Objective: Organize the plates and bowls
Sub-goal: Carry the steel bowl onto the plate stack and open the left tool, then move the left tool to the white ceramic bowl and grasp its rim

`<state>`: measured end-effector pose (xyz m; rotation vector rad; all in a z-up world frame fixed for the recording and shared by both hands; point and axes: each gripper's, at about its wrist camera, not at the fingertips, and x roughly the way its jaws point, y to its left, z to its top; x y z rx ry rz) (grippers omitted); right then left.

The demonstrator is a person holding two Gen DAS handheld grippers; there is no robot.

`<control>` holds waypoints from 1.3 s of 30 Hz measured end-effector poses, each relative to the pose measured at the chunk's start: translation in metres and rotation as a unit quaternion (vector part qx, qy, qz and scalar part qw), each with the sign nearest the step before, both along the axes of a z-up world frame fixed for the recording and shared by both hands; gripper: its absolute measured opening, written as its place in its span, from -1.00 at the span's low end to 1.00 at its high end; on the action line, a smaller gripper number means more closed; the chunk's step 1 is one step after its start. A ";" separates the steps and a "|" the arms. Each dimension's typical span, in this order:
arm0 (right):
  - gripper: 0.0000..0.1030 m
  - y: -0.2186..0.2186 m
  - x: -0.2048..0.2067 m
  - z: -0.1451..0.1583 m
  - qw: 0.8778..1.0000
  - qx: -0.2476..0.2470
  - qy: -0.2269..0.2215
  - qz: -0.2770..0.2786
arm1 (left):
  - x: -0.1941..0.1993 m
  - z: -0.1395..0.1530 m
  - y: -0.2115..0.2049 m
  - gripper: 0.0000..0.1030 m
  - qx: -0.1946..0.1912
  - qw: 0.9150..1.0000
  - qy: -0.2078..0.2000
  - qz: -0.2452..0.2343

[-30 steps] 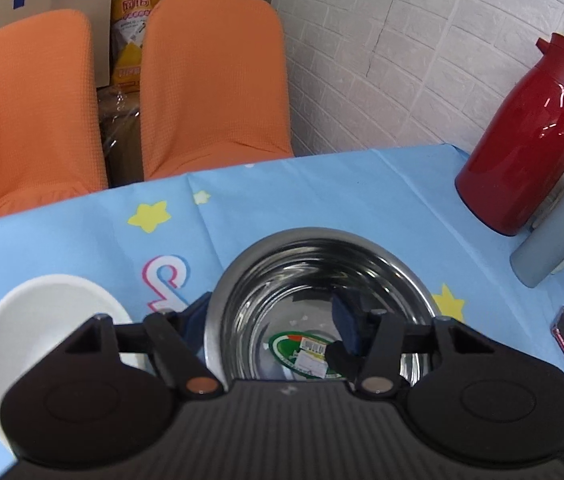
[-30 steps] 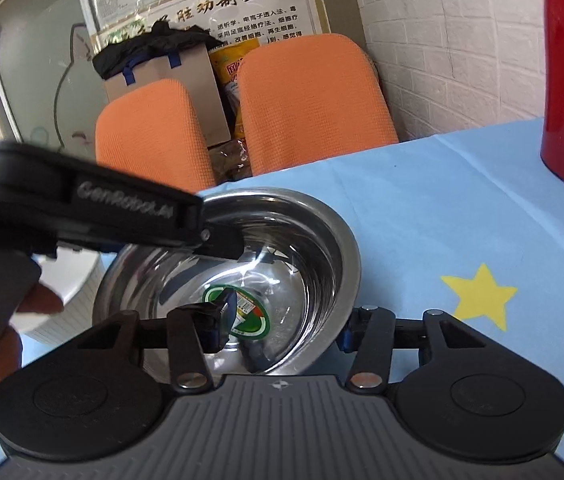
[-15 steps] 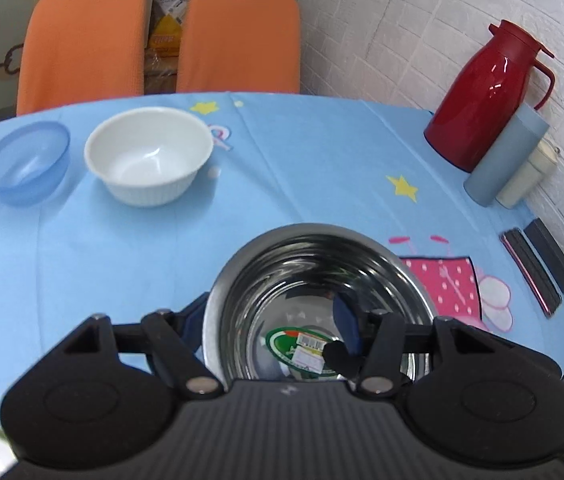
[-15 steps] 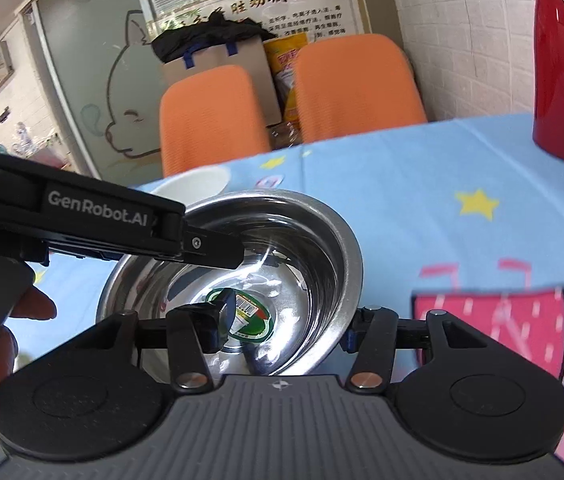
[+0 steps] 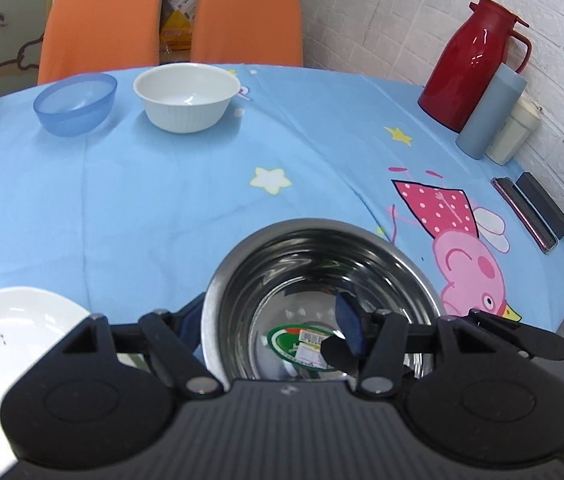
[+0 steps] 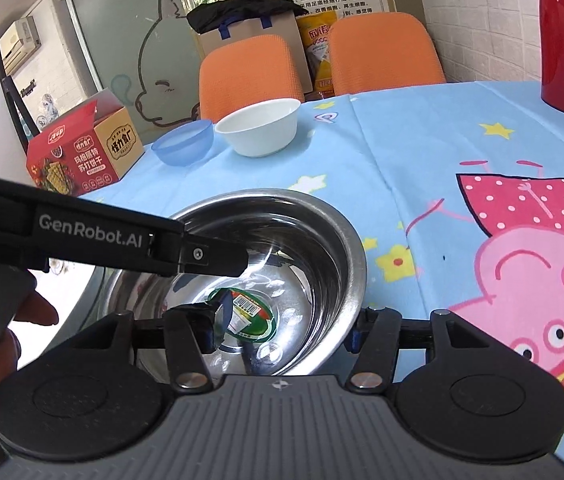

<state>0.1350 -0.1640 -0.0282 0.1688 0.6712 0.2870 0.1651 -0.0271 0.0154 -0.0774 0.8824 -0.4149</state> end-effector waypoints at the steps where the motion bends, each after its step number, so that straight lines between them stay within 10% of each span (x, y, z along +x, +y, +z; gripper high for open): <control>1: 0.81 0.001 0.000 -0.002 1.000 -0.002 0.001 0.000 | 0.002 -0.002 0.000 0.08 -0.002 1.000 0.001 0.003; 16: 1.00 -0.008 -0.002 -0.004 1.000 -0.014 0.001 -0.009 | 0.011 -0.008 -0.008 0.24 -0.042 0.999 0.012 -0.016; 24: 1.00 -0.058 -0.009 0.019 0.996 0.038 -0.024 -0.071 | 0.020 0.037 0.043 0.36 -0.061 0.997 -0.042 0.034; 39: 1.00 -0.054 0.084 0.055 0.998 -0.001 -0.061 -0.030 | 0.071 0.031 0.072 0.36 -0.046 0.994 -0.031 0.089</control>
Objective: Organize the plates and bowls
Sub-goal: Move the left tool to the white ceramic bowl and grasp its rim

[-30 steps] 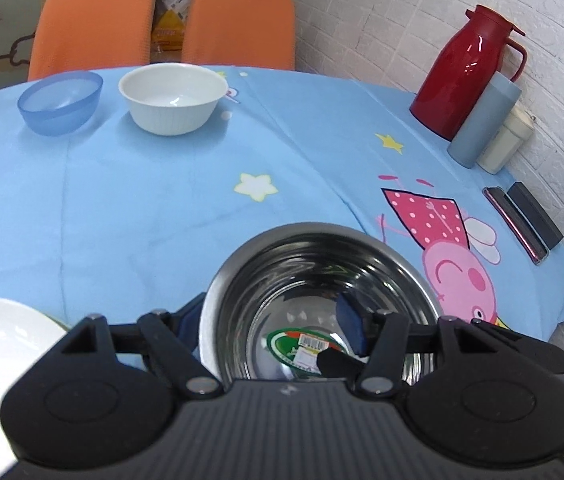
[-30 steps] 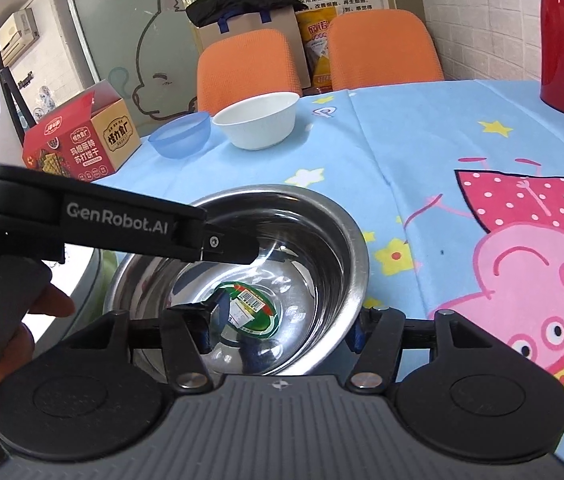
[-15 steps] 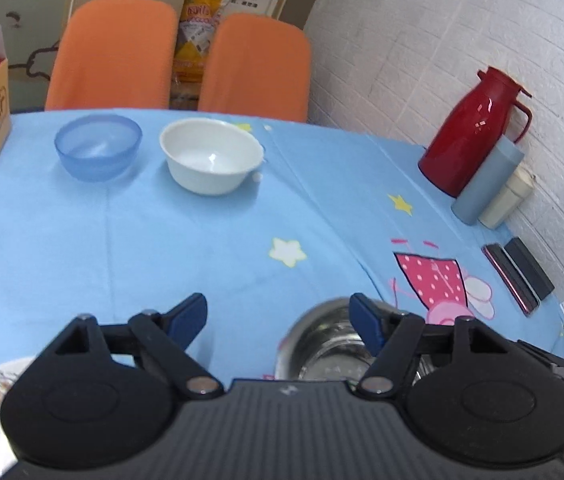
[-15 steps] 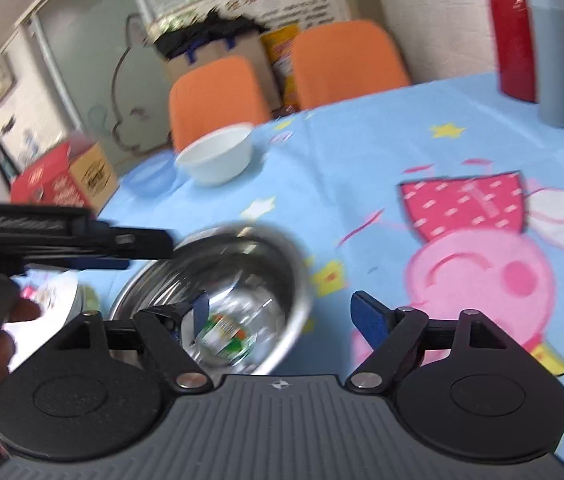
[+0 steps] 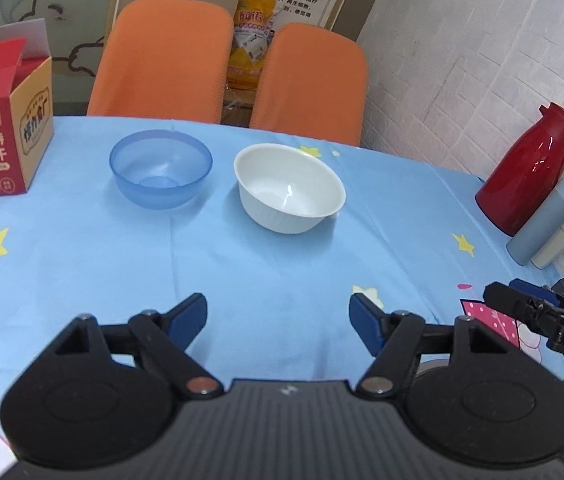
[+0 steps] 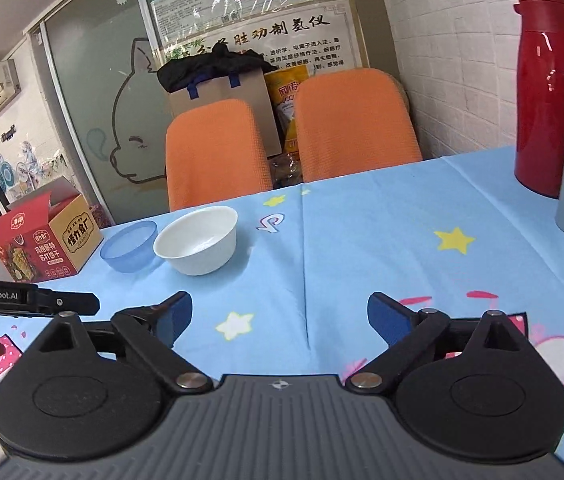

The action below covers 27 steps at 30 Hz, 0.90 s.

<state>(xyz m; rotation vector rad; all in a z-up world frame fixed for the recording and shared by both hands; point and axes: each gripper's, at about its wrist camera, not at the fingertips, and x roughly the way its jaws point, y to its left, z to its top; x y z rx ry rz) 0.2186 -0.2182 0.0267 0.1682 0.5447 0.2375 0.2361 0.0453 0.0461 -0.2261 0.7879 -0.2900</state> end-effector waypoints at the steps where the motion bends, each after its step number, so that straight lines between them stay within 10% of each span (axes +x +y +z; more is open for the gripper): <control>1: 1.00 0.003 0.008 0.000 1.000 -0.004 0.002 0.007 | 0.005 -0.001 -0.002 0.36 0.000 1.000 0.003 -0.005; 20: 1.00 0.035 0.124 0.007 0.993 -0.094 -0.008 0.069 | 0.071 -0.014 -0.014 0.36 0.006 1.000 0.027 0.004; 27: 1.00 0.051 0.149 -0.006 0.990 -0.110 0.010 0.091 | 0.093 -0.021 0.010 0.36 -0.108 0.986 0.059 0.114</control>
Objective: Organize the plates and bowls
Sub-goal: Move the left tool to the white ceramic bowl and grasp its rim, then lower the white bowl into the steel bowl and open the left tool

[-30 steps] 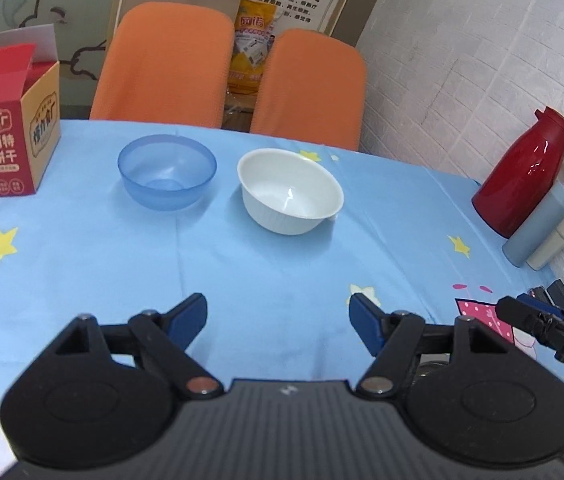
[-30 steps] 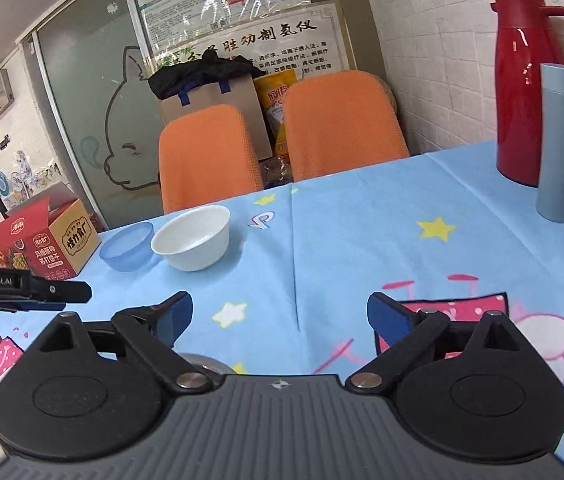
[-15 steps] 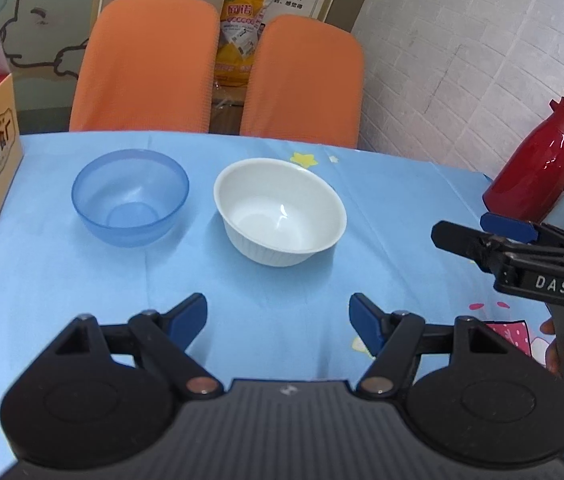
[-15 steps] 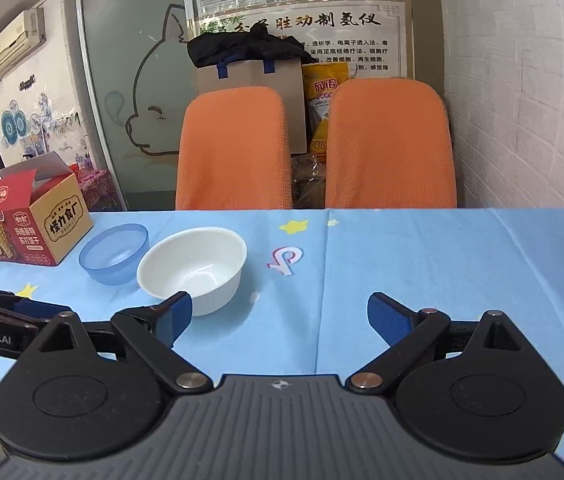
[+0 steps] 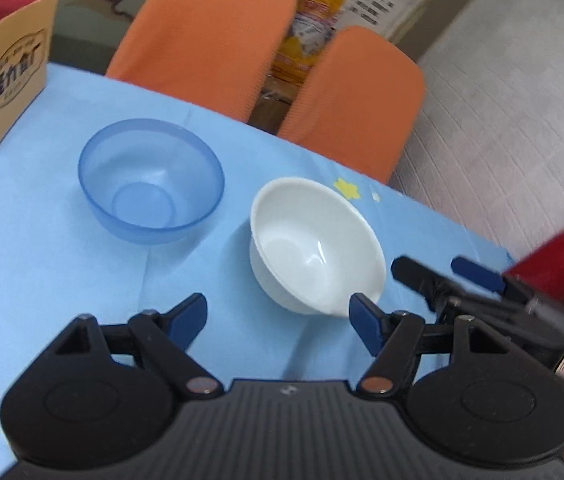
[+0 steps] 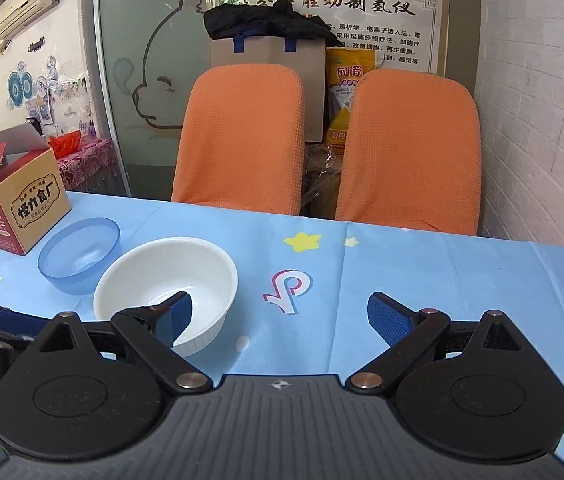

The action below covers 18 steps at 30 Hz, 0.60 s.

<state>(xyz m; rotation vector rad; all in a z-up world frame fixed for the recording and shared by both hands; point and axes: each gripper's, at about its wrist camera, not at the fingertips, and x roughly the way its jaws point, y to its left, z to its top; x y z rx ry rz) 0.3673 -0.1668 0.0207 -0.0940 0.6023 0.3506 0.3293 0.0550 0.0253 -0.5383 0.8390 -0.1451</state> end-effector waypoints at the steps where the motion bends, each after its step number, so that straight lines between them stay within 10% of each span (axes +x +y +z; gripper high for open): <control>1: 1.00 0.004 0.004 -0.002 1.000 -0.005 0.002 0.005 | 0.003 -0.001 0.002 0.36 -0.017 1.000 0.007 0.016; 14: 1.00 0.042 0.036 -0.021 0.997 -0.039 0.028 0.061 | 0.040 -0.013 -0.001 0.28 -0.058 0.991 0.057 0.111; 18: 0.89 0.051 0.046 -0.032 0.995 -0.042 0.051 0.068 | 0.044 -0.023 0.001 -0.13 -0.071 0.992 0.057 0.092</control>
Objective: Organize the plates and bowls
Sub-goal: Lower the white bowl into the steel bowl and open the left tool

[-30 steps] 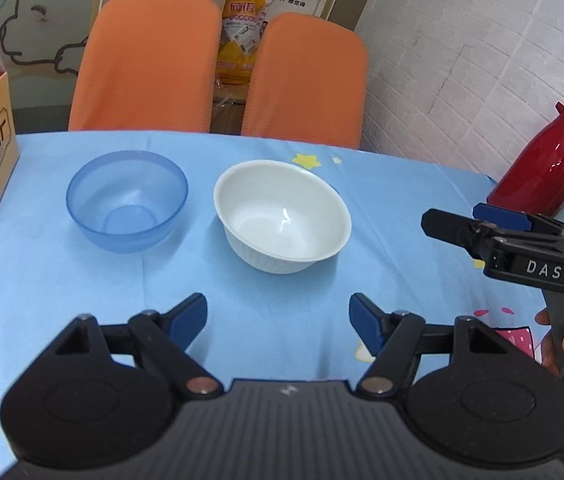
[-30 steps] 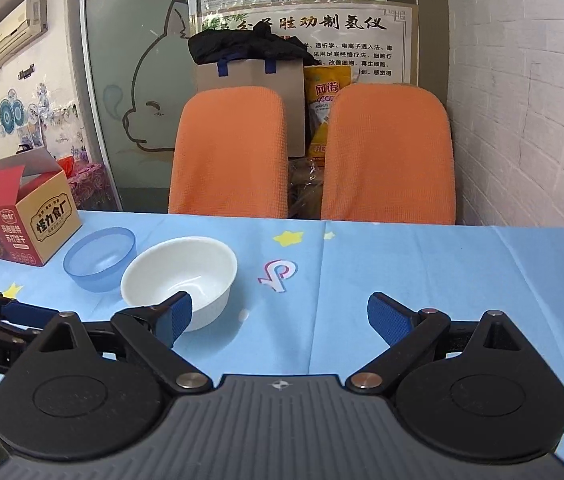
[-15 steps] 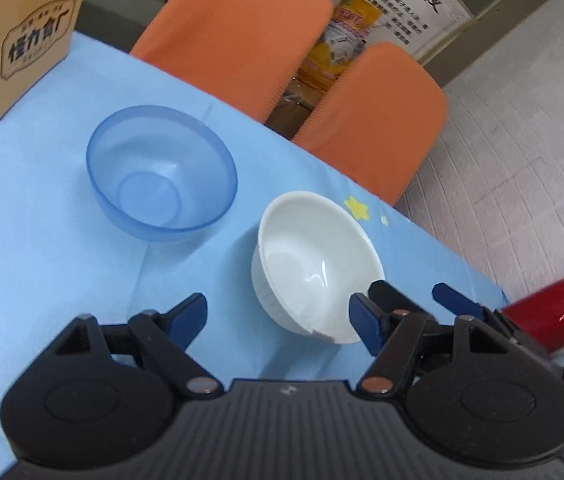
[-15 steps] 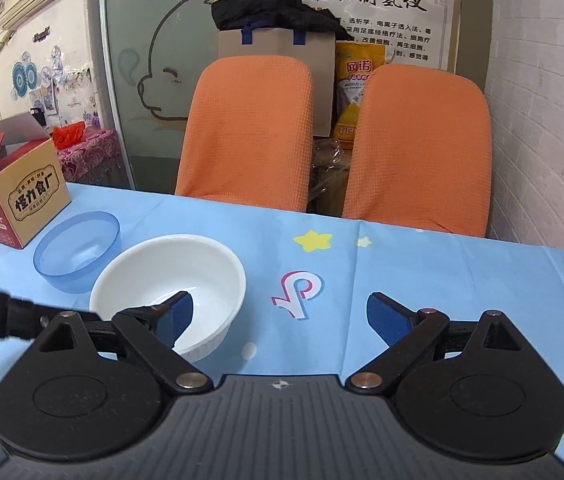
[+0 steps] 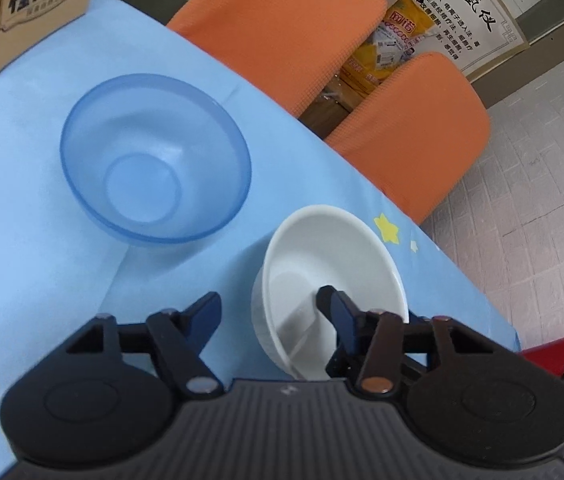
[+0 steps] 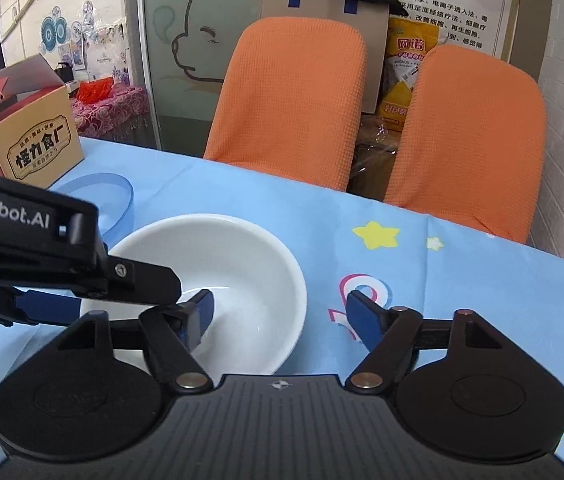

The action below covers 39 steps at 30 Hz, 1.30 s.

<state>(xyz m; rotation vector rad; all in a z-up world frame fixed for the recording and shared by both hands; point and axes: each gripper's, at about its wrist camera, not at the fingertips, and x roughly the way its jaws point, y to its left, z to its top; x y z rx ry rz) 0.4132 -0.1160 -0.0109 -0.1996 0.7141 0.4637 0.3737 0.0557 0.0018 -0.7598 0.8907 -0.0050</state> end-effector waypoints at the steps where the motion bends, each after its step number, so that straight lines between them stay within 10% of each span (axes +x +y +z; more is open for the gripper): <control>1: 0.60 0.001 0.000 -0.003 1.000 0.003 0.009 0.005 | -0.001 -0.001 0.002 -0.16 -0.005 1.000 -0.006 -0.002; 4: 0.26 0.000 -0.008 -0.004 0.999 0.032 0.026 0.021 | -0.003 0.005 0.003 -0.16 -0.002 0.999 -0.026 -0.019; 19: 0.39 -0.013 -0.107 0.057 0.999 0.025 -0.021 0.010 | -0.096 0.059 -0.039 -0.16 0.022 0.992 -0.081 -0.098; 31: 0.55 -0.035 -0.254 0.051 0.999 -0.010 -0.043 -0.026 | -0.210 0.034 -0.088 -0.14 0.026 0.981 -0.063 -0.181; 39: 0.63 -0.034 -0.269 0.032 0.999 0.006 -0.020 -0.024 | -0.234 0.016 -0.088 -0.14 0.050 0.980 -0.046 -0.186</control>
